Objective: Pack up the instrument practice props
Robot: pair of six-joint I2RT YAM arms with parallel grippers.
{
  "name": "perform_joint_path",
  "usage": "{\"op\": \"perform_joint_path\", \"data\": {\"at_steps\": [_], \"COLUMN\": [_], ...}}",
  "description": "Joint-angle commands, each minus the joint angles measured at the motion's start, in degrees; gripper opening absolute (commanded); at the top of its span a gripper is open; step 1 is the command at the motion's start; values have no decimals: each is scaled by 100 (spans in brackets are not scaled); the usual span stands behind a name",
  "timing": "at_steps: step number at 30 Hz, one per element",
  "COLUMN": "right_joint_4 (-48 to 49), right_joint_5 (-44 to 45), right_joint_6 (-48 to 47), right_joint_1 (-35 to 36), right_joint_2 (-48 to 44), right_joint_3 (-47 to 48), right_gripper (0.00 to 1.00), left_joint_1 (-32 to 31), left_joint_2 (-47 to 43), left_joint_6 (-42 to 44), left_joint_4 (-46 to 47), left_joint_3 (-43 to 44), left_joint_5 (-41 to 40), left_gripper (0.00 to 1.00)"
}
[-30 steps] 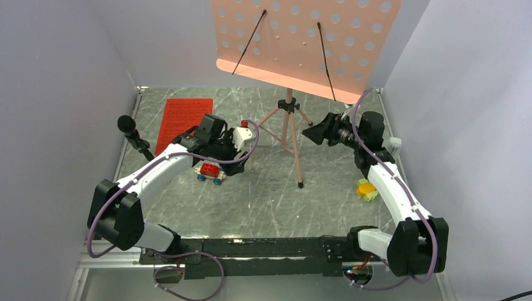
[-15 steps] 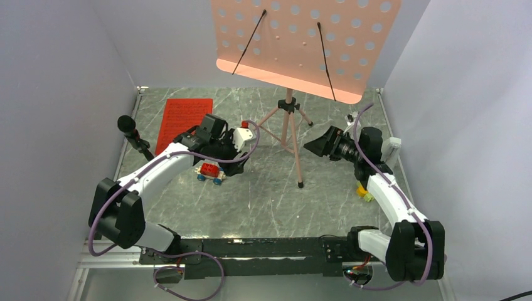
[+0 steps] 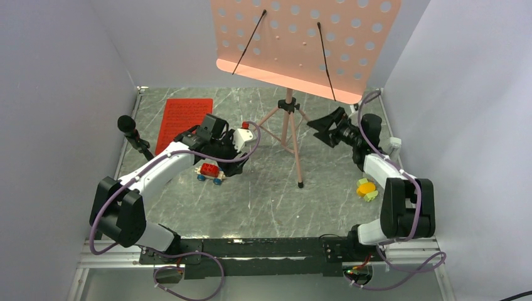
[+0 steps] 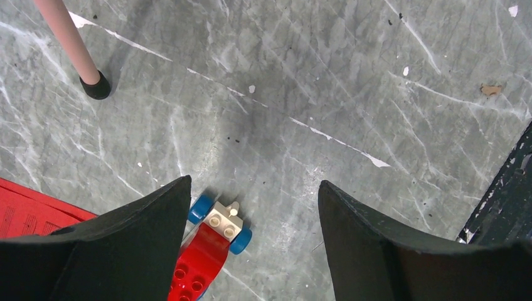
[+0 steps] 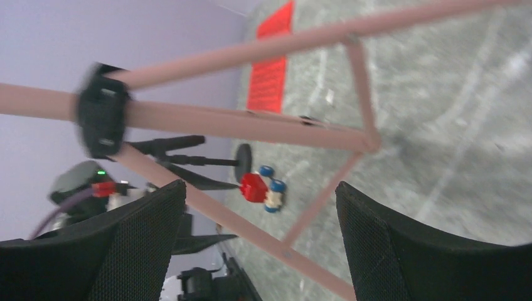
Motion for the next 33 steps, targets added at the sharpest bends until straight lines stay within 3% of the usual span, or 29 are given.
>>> {"op": "perform_joint_path", "data": {"at_steps": [1, 8, 19, 25, 33], "right_joint_4": [1286, 1481, 866, 1172, 1874], "right_joint_5": [-433, -449, -120, -319, -1235], "right_joint_6": [893, 908, 711, 662, 445], "right_joint_1": [184, 655, 711, 709, 549], "right_joint_2": [116, 255, 658, 760, 450], "right_joint_3": [866, 1144, 1299, 1350, 1456], "right_gripper": [89, 82, 54, 52, 66], "left_joint_1": [-41, -30, -32, -32, -22], "left_joint_2": [-2, -7, 5, 27, 36], "left_joint_6": [119, 178, 147, 154, 199], "left_joint_4": [-74, -97, -47, -58, -29], "left_joint_3": [185, 210, 207, 227, 242], "left_joint_5": [-58, -135, -106, -113, -154], "left_gripper": [78, 78, 78, 78, 79]}}
